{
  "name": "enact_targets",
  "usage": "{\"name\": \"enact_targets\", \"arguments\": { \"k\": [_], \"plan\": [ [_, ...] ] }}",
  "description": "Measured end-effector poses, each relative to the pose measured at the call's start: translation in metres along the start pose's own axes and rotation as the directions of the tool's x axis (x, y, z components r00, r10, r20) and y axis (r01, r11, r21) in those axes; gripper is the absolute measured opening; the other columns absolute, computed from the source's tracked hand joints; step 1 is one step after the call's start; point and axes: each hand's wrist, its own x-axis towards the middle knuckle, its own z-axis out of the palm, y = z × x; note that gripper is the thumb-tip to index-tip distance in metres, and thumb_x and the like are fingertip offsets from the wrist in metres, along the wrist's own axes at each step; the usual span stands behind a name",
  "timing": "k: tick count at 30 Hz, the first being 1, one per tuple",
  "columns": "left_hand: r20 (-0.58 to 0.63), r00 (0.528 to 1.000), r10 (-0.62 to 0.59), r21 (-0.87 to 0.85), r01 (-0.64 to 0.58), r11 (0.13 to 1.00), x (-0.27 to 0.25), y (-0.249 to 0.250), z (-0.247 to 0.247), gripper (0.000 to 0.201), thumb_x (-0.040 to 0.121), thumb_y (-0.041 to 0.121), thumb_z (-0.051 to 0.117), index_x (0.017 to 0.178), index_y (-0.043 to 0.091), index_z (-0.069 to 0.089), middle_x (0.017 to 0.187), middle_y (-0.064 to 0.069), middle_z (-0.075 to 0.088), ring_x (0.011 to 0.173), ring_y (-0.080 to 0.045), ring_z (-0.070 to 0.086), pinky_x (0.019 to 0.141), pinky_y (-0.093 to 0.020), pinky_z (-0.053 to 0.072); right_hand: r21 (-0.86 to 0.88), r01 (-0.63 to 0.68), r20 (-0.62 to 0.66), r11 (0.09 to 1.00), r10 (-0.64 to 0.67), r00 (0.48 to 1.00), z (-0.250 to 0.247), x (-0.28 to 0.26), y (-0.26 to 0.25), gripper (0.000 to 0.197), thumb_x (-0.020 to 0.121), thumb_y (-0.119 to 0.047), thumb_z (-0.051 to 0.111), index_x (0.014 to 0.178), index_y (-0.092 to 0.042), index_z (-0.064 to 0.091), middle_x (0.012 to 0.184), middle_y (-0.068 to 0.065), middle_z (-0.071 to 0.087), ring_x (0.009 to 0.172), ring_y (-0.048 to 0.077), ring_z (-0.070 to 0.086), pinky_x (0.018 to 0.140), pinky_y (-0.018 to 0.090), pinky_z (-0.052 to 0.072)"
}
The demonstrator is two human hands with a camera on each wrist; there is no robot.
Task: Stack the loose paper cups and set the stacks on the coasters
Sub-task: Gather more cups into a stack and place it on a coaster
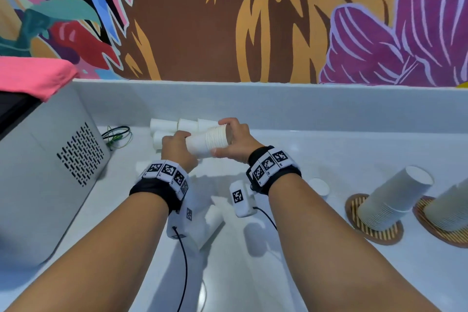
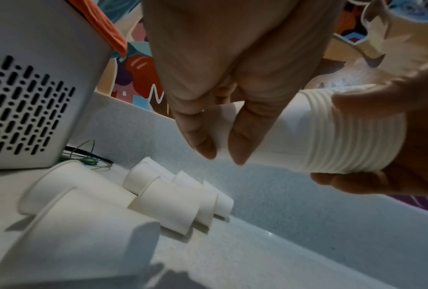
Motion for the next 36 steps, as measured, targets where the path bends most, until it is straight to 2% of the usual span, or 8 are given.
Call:
{"name": "enact_targets", "arguments": {
  "k": [5,10,14,18,24,29,33,36],
  "plan": [
    [-0.108,0.988,-0.113,-0.243,0.084,0.966,-0.029,0.029,0.016,0.064,0.083,0.007,0.057,0.143,0.015,0.036,0.127,-0.017,0.054,0.114,-0.037,0.054,0.090,-0.039,0.046,0.032,0.023,-0.090,0.999,-0.020,0.996,-0.023,-0.025,0.010,0.074,0.067,-0.029,0.083,0.122,-0.026,0.033,0.121,0.006,0.036,0.109,0.025,0.050,0.074,0.036,0.058],
    [0.001,0.986,-0.166,-0.557,0.138,0.819,-0.058,0.057,0.037,0.060,0.081,0.021,0.054,0.137,0.030,0.032,0.119,-0.010,0.056,0.099,-0.034,0.062,0.069,-0.043,0.060,0.028,-0.007,-0.137,1.000,0.011,0.991,-0.045,-0.055,0.025,0.074,0.066,-0.031,0.082,0.121,-0.023,0.033,0.120,0.006,0.040,0.108,0.023,0.050,0.076,0.035,0.057],
    [0.052,0.988,-0.142,-0.671,0.140,0.728,-0.072,0.068,0.051,0.051,0.068,0.002,0.048,0.118,0.014,0.046,0.115,-0.021,0.056,0.088,-0.032,0.060,0.057,-0.033,0.057,-0.005,-0.030,-0.122,1.000,0.030,0.992,-0.060,-0.075,0.039,0.075,0.068,-0.028,0.082,0.124,-0.020,0.032,0.121,0.008,0.044,0.108,0.023,0.051,0.071,0.027,0.049],
    [0.102,0.980,-0.171,-0.758,0.188,0.624,-0.083,0.079,0.059,0.052,0.070,0.011,0.052,0.121,0.009,0.042,0.121,-0.020,0.052,0.100,-0.034,0.058,0.063,-0.035,0.058,-0.012,-0.048,-0.122,0.999,0.046,0.992,-0.067,-0.088,0.047,0.079,0.066,-0.025,0.083,0.125,-0.021,0.032,0.121,0.008,0.042,0.109,0.024,0.052,0.078,0.035,0.056],
    [0.077,0.989,-0.127,-0.703,0.144,0.696,-0.089,0.091,0.067,0.086,0.079,0.038,0.069,0.148,0.017,0.024,0.130,-0.006,0.050,0.104,-0.024,0.061,0.075,-0.036,0.060,-0.115,-0.037,-0.179,0.993,0.016,0.984,-0.074,-0.097,0.051,0.084,0.064,-0.030,0.083,0.134,-0.017,0.040,0.121,0.007,0.048,0.107,0.023,0.056,0.076,0.031,0.054],
    [0.072,0.994,-0.083,-0.723,0.110,0.682,-0.092,0.098,0.069,0.093,0.077,0.037,0.075,0.149,0.012,0.020,0.101,0.000,0.062,0.081,-0.010,0.066,0.082,-0.040,0.059,-0.153,-0.090,-0.208,0.984,0.057,0.976,-0.077,-0.107,0.053,0.086,0.064,-0.032,0.082,0.136,-0.014,0.039,0.121,0.007,0.049,0.103,0.023,0.058,0.079,0.036,0.057],
    [0.133,0.991,-0.026,-0.731,0.116,0.672,-0.096,0.108,0.070,0.102,0.062,0.049,0.073,0.145,0.017,0.024,0.097,-0.007,0.067,0.084,-0.021,0.071,0.079,-0.045,0.059,-0.189,-0.097,-0.271,0.977,0.043,0.962,-0.076,-0.115,0.057,0.081,0.064,-0.036,0.080,0.133,-0.016,0.043,0.120,0.007,0.048,0.099,0.022,0.058,0.079,0.034,0.055],
    [0.195,0.981,0.017,-0.724,0.132,0.677,-0.102,0.115,0.072,0.089,0.058,0.056,0.071,0.132,0.017,0.042,0.098,-0.010,0.070,0.084,-0.027,0.073,0.077,-0.046,0.060,-0.223,-0.116,-0.296,0.968,0.046,0.954,-0.081,-0.121,0.056,0.077,0.064,-0.038,0.080,0.129,-0.017,0.045,0.117,0.005,0.046,0.093,0.019,0.055,0.076,0.031,0.052]
  ]
}}
